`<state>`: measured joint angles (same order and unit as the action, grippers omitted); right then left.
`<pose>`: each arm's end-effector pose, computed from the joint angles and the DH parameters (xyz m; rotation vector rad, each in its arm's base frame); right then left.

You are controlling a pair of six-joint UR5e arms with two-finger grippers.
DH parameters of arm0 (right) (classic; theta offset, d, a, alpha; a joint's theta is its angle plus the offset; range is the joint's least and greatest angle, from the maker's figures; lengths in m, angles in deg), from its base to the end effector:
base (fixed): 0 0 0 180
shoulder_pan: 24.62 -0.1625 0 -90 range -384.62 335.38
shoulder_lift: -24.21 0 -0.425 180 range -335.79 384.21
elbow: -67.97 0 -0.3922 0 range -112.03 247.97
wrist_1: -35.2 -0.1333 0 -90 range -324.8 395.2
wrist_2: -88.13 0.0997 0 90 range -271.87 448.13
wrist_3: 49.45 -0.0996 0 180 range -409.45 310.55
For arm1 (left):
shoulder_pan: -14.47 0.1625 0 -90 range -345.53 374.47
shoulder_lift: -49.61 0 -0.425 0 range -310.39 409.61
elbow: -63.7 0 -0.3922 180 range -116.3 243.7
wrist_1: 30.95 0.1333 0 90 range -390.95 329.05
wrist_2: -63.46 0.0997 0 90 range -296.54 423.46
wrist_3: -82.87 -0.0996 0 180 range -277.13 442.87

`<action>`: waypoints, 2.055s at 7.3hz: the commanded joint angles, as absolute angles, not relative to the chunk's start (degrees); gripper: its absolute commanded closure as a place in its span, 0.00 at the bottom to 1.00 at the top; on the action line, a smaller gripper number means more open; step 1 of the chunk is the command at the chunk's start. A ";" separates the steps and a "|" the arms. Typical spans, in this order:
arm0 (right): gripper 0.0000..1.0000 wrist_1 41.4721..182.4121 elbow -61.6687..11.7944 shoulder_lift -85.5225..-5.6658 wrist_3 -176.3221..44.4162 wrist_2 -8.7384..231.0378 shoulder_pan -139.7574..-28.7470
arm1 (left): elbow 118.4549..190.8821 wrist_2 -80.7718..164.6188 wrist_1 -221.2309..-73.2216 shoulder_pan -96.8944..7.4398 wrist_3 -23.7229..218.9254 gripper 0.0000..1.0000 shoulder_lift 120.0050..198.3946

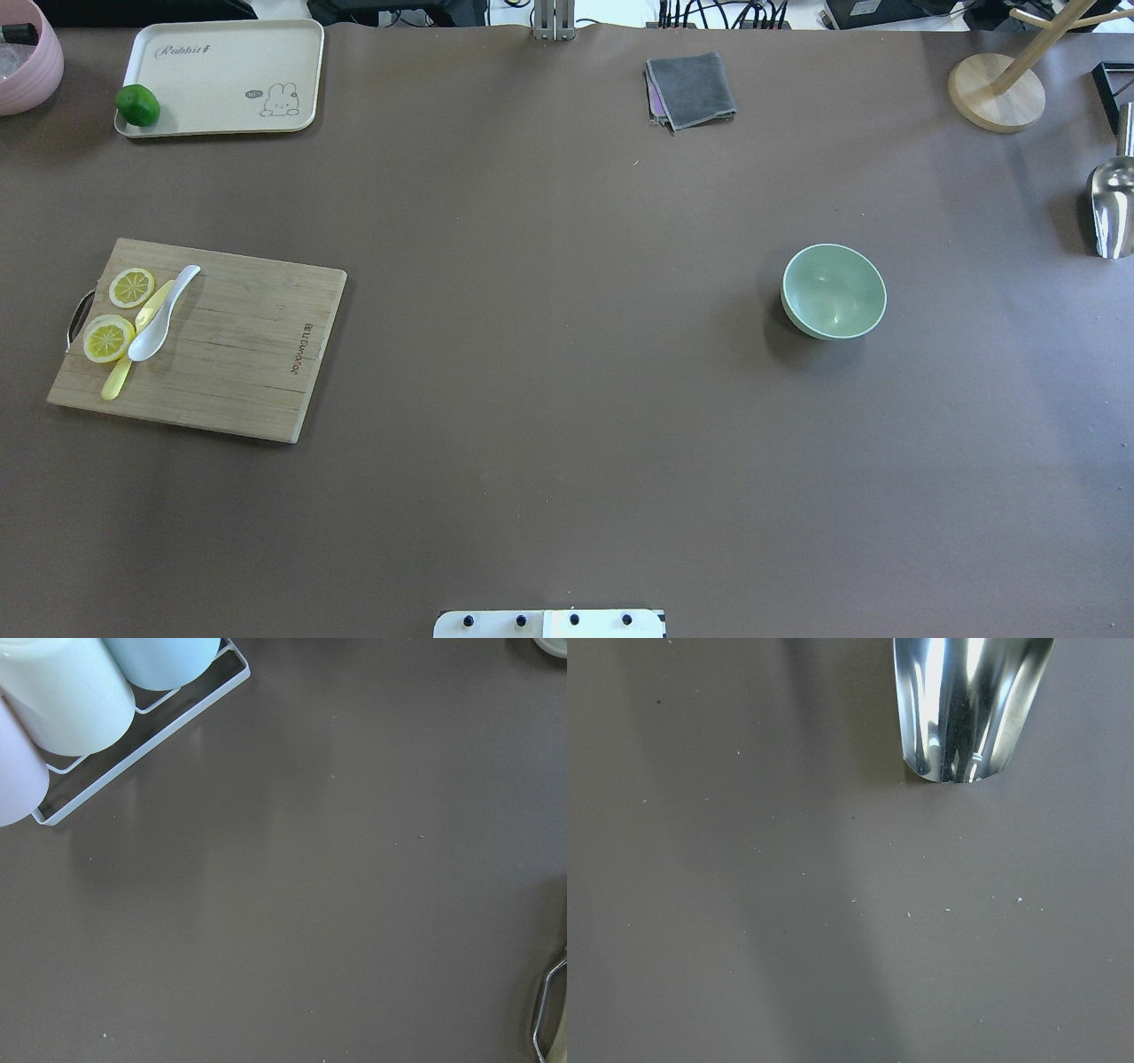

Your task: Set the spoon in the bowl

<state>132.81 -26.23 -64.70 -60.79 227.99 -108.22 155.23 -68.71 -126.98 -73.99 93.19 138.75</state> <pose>0.0016 -0.4989 0.6195 -0.1717 -0.8542 0.0983 -0.0532 -0.4950 0.6445 0.0351 0.7430 -0.1031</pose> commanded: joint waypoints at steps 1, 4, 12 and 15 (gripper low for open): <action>0.00 132.58 -26.34 -61.06 -60.88 225.16 -103.57 | 155.02 -68.73 -129.55 -73.86 93.59 0.02 138.81; 0.00 132.40 -31.15 -53.96 -75.14 223.75 -93.40 | 155.90 -68.91 -129.73 -73.69 93.68 0.02 139.25; 0.00 109.02 -24.24 -53.75 -95.59 216.45 -76.22 | 152.21 -68.82 -129.47 -73.51 93.59 0.02 142.07; 0.62 109.02 -23.17 -53.04 -96.99 216.53 -74.81 | 151.41 -68.91 -129.47 -73.51 93.51 0.02 142.50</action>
<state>109.03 -23.45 -53.22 -96.08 216.44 -75.10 151.64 -68.87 -129.48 -73.51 93.54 142.26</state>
